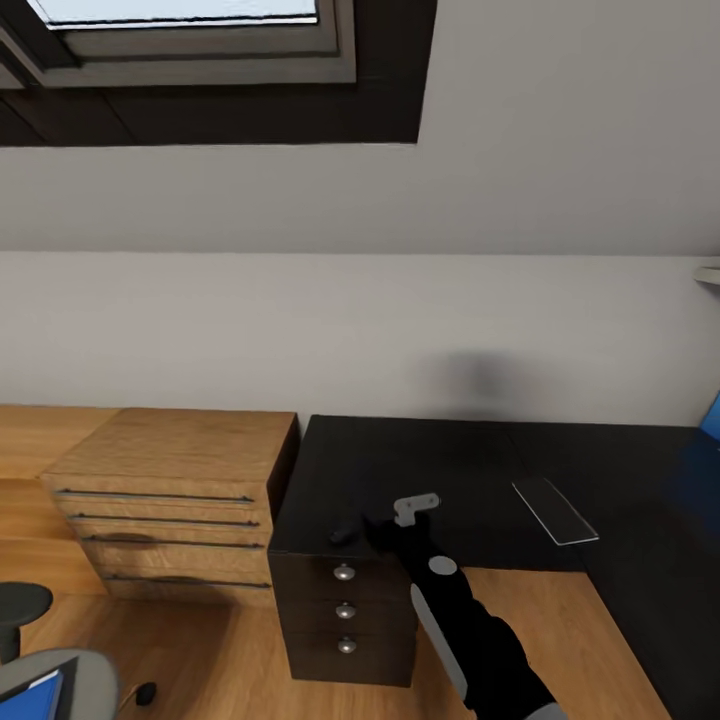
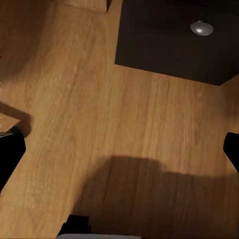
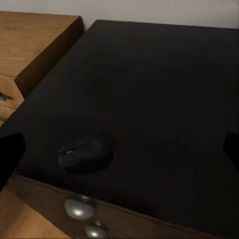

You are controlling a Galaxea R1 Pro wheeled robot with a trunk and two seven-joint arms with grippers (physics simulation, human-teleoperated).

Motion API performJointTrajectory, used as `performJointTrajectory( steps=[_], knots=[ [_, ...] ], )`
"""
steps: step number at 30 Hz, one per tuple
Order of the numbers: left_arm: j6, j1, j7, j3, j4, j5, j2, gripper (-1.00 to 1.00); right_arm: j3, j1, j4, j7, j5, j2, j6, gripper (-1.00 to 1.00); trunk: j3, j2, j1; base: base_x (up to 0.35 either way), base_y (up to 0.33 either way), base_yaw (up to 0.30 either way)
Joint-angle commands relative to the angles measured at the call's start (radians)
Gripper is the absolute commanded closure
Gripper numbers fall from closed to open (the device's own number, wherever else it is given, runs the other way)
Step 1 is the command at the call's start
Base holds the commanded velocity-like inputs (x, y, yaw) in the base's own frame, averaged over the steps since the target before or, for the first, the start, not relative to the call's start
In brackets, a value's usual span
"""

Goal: In the bedroom, organize the workspace by keeping the computer under the desk, ensuring the monitor is on the desk, placing the keyboard on the desk next to the monitor, placing the mouse on the desk next to the keyboard, moving the folder from the swivel chair onto the desk next to the mouse, stacking the notebook on top of the folder with the pen on top of the notebook, and positioning the swivel chair next to the desk.

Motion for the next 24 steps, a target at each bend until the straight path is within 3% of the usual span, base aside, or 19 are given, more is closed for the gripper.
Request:
performJointTrajectory(
  steps=[1, 8, 16, 24],
  knots=[
    [-0.004, -0.001, 0.001, -0.008, 0.001, 0.008, 0.0, -1.0, 0.003, 0.0, 0.006, -0.009, -0.011, 0.0, -0.013, -1.0, -0.002, -0.001, 0.0, 0.161, 0.0, 0.159],
    [-0.004, -0.001, 0.001, -0.008, 0.001, 0.008, 0.0, -1.0, 0.002, 0.0, 0.015, -0.01, -0.016, -0.003, -0.041, -1.0, -0.011, -0.001, 0.0, 0.054, 0.0, 0.146],
    [-0.004, -0.001, 0.0, -0.007, 0.001, 0.008, 0.0, -1.0, 0.003, 0.0, 0.021, -0.009, -0.013, -0.003, -0.039, -1.0, -0.013, -0.001, 0.0, 0.019, 0.003, 0.03],
    [-0.004, -0.001, 0.001, -0.008, 0.001, 0.008, 0.0, -1.0, 0.002, 0.0, 0.081, -0.011, -0.014, 0.0, -0.004, -1.0, -0.013, -0.001, 0.0, 0.184, 0.084, 0.001]
  ],
)
